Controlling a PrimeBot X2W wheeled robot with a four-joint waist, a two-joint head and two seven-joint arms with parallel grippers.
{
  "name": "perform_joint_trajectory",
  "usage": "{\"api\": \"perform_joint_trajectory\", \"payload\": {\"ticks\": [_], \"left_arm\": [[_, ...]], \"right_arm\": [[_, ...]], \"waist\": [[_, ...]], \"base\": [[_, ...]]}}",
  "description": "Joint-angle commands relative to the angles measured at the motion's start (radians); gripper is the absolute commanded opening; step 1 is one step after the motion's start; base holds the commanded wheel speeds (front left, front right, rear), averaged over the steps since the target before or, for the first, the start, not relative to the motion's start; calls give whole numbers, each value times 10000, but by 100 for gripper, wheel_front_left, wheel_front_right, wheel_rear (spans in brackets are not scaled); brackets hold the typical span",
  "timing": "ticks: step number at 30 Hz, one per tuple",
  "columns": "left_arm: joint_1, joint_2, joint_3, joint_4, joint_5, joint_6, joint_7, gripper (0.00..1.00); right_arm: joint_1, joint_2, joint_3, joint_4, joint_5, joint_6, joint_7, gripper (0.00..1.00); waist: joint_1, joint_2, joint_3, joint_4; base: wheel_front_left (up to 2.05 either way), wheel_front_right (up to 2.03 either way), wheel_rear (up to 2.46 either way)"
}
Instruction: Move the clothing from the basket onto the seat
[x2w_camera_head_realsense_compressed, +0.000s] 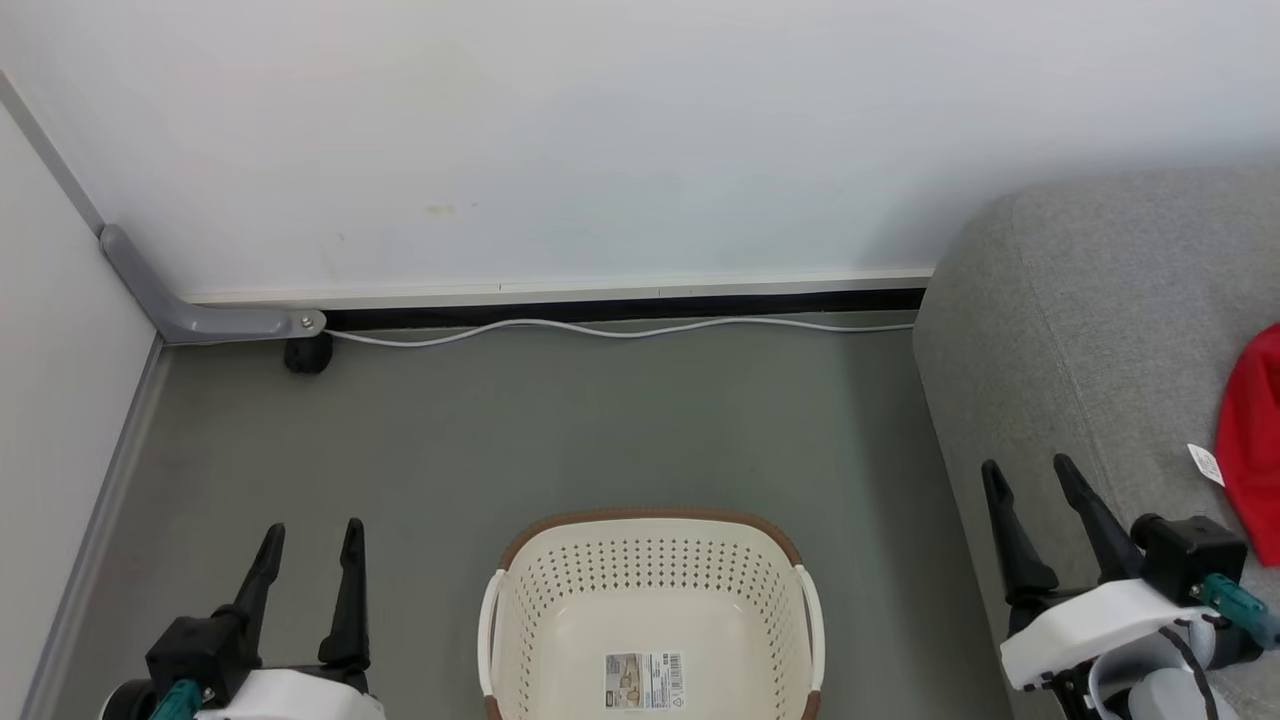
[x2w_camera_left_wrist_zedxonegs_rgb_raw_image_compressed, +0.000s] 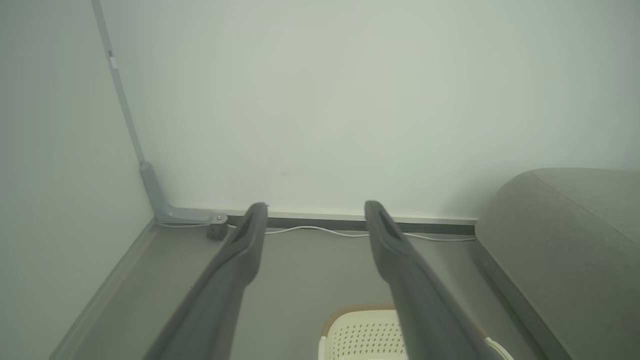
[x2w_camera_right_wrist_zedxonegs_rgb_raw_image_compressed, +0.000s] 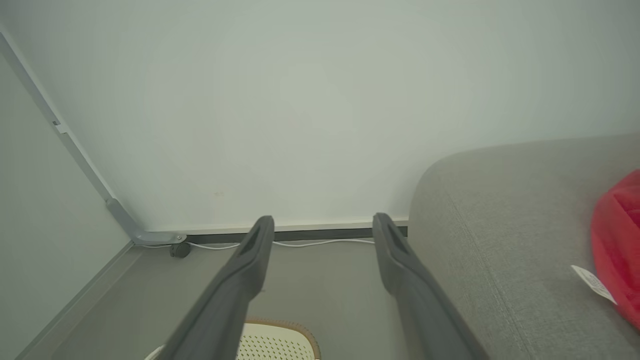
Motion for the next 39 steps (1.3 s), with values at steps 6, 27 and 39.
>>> {"api": "perform_joint_trajectory", "payload": {"ticks": [6,27,39], "left_arm": [[158,74,468,-395,-59,338,-49,100],[337,73,353,-432,-219,550,-49,100],[487,-133,153,366,-1012,426,278,0]], "right_arm": [[117,7,201,-320,-421,14,-59,100],[75,189,216,64,-874,14,-59,100],[613,499,-107,520,-55,1,226,0]], "waist": [[0,0,-171,-181],[0,0,-257,-148],[23,0,-287,-144]], "base": [[0,0,0],[0,0,0],[0,0,0]]}}
